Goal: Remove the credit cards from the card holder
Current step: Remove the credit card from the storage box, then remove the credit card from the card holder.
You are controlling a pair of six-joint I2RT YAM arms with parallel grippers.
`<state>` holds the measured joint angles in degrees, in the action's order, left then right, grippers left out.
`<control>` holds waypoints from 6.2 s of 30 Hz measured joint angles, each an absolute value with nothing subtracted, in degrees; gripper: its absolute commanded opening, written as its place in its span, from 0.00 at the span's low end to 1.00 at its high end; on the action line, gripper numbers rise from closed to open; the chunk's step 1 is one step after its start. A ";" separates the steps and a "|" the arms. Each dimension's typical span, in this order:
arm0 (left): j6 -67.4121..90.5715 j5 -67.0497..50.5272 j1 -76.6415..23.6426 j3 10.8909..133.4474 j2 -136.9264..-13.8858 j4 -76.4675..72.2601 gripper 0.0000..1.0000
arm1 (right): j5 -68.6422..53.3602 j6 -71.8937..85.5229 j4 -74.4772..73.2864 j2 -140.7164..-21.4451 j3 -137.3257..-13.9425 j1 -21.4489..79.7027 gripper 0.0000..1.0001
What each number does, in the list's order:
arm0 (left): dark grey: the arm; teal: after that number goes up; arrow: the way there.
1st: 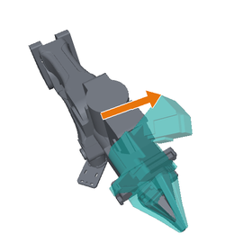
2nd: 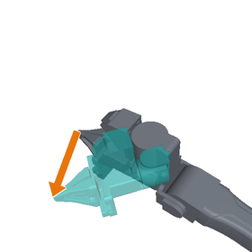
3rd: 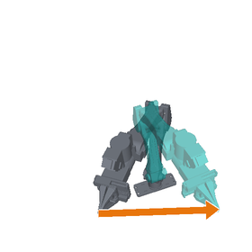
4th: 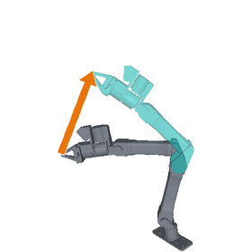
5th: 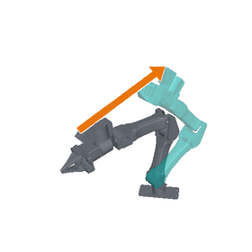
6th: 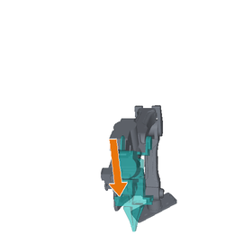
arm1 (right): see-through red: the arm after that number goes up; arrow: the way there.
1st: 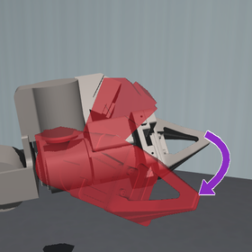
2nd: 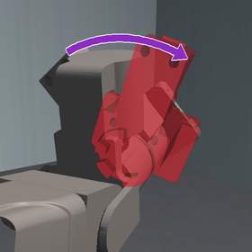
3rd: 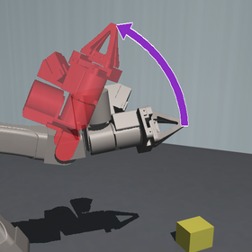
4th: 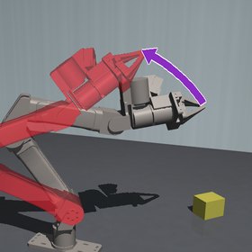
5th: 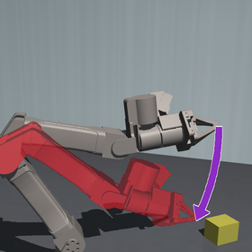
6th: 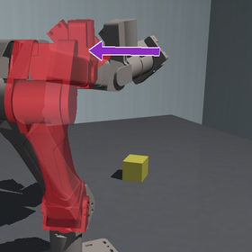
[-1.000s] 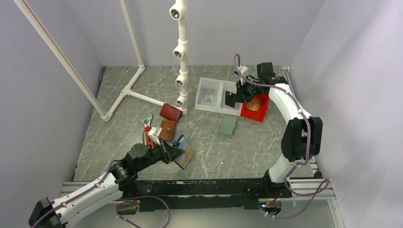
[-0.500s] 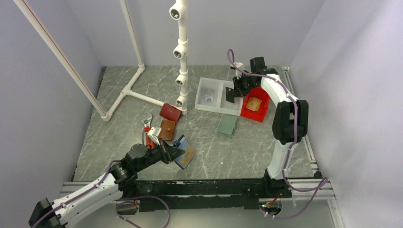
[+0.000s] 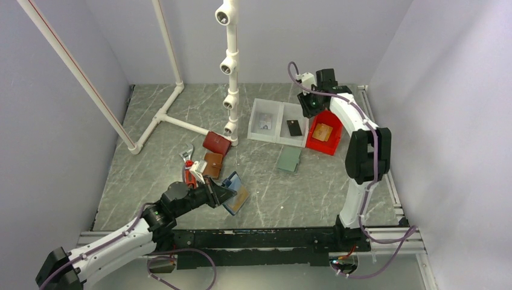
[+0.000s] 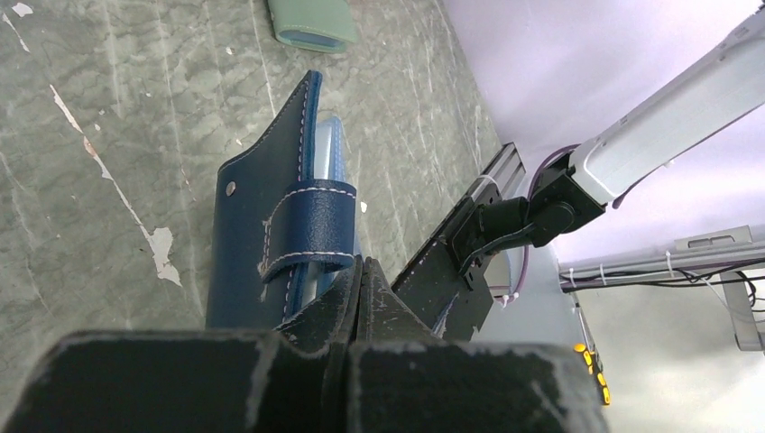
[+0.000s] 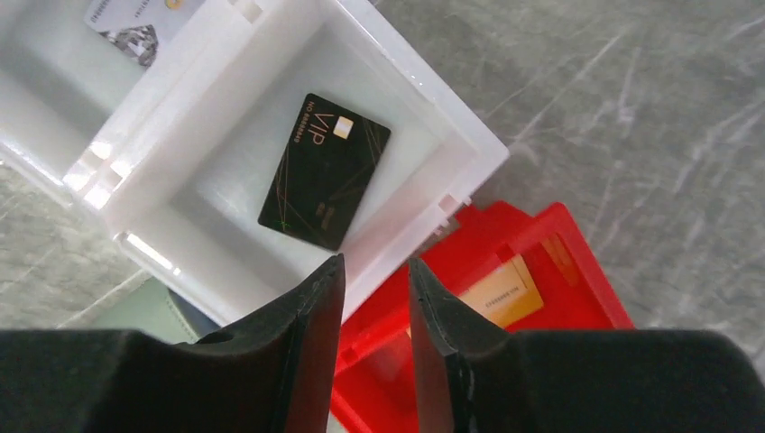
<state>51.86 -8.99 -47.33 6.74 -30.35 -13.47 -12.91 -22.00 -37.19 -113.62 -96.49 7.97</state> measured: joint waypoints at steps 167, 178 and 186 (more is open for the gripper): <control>63.81 -8.67 -45.54 16.45 -84.14 -36.34 0.33 | -25.76 -35.77 -21.47 -91.90 -50.96 46.28 0.00; 67.18 -9.91 -44.25 14.09 -90.65 -49.34 0.00 | -24.32 -35.77 -23.24 -92.01 -51.64 46.35 0.00; 65.17 -10.61 -43.94 12.10 -86.67 -48.66 0.00 | -23.77 -35.70 -22.81 -92.42 -51.81 46.61 0.00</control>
<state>65.17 -10.61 -43.94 12.10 -86.67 -48.66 -23.77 -35.70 -22.81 -92.42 -51.81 46.61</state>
